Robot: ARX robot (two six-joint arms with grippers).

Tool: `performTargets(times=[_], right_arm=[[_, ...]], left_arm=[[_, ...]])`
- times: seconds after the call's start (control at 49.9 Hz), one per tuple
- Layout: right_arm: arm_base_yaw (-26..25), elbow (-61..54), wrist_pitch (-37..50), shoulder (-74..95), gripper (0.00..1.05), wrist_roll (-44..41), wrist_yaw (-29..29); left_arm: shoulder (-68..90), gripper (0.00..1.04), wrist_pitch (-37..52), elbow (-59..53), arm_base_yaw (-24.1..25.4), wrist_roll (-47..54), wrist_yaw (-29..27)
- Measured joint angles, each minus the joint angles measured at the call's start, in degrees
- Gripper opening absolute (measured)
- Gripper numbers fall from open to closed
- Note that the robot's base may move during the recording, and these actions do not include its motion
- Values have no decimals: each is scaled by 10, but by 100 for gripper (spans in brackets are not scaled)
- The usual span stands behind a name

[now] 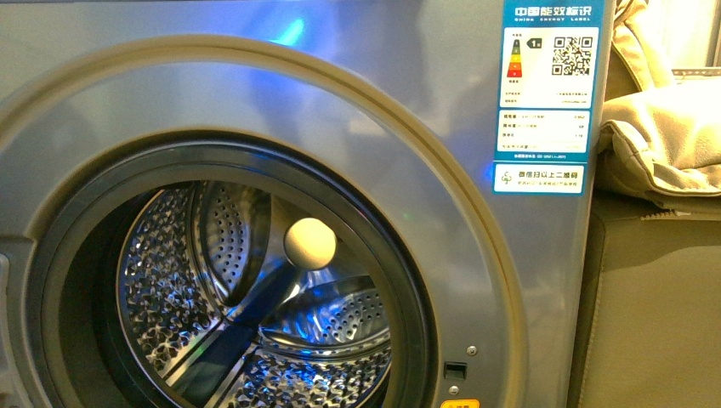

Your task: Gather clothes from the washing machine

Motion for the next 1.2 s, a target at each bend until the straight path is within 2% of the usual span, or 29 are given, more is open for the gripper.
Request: performTargets(times=[0.1, 0.24, 0.441, 0.681, 0.741, 0.781, 0.842, 0.942, 1.202], right_arm=[[0, -21, 9, -14, 2, 0, 1], [0, -45, 16, -30, 2, 0, 1], [0, -71, 23, -49, 2, 0, 1], [0, -92, 28, -66, 2, 0, 1], [0, -96, 29, -70, 2, 0, 1], [0, -100, 29, -72, 2, 0, 1], [0, -105, 30, -75, 2, 0, 1], [0, -110, 32, -83, 2, 0, 1], [0, -130, 34, -99, 2, 0, 1]], left_arm=[[-8, 98, -4, 19, 32, 5, -26], [-36, 98, -48, 34, 103, 3, -45], [-85, 98, -99, 2, 197, -11, -68], [-124, 98, -138, -58, 207, -62, -50], [-160, 87, -133, -113, 215, -58, 0], [-216, 76, -82, -211, 223, -57, 24], [-301, 62, -7, -359, 247, -57, 47], [-385, 46, 58, -508, 280, -57, 73], [-516, 7, 162, -769, 346, -57, 142]])
